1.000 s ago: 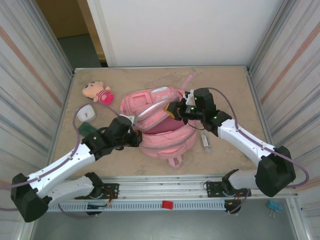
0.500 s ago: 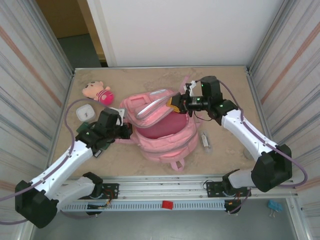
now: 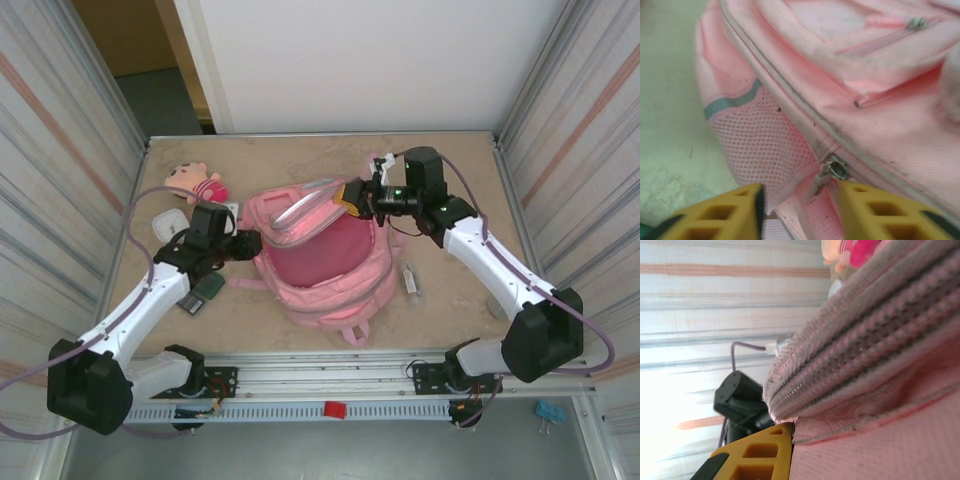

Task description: Pack the student bag

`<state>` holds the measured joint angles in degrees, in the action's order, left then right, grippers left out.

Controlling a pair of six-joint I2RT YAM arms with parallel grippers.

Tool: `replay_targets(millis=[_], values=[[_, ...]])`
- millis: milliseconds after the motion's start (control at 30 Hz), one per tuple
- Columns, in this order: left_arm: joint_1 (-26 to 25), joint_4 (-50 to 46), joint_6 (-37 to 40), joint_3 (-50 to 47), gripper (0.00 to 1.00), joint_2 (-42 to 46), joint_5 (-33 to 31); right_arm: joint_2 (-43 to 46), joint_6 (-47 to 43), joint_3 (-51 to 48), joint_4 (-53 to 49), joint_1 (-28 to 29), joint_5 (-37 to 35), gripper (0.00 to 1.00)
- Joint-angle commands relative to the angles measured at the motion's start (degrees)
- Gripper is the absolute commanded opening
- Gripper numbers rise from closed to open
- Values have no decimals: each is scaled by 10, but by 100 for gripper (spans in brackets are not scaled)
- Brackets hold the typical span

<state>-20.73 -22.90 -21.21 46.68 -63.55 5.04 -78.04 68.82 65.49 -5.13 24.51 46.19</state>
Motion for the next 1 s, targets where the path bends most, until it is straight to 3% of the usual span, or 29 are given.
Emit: replay_targets(millis=[0,100,333,533,667,833,967], values=[[4,-22,-20,47,57,28,-1,-1,-6,0,131,7,-69,0],[3,-33,-39,53,59,55,1,-31,-34,7,147,23,-125,0],[3,-86,-67,68,63,89,-14,-106,-44,20,168,53,-157,1],[3,-147,-158,41,71,104,-59,-94,-84,11,45,77,-195,43],[16,-161,-205,8,83,113,-83,-63,-121,12,-85,91,-225,68],[107,-172,-239,-15,92,94,-48,-6,-149,-17,-201,103,-273,76],[185,-187,-241,-15,99,61,-51,16,-181,-24,-268,105,-270,81]])
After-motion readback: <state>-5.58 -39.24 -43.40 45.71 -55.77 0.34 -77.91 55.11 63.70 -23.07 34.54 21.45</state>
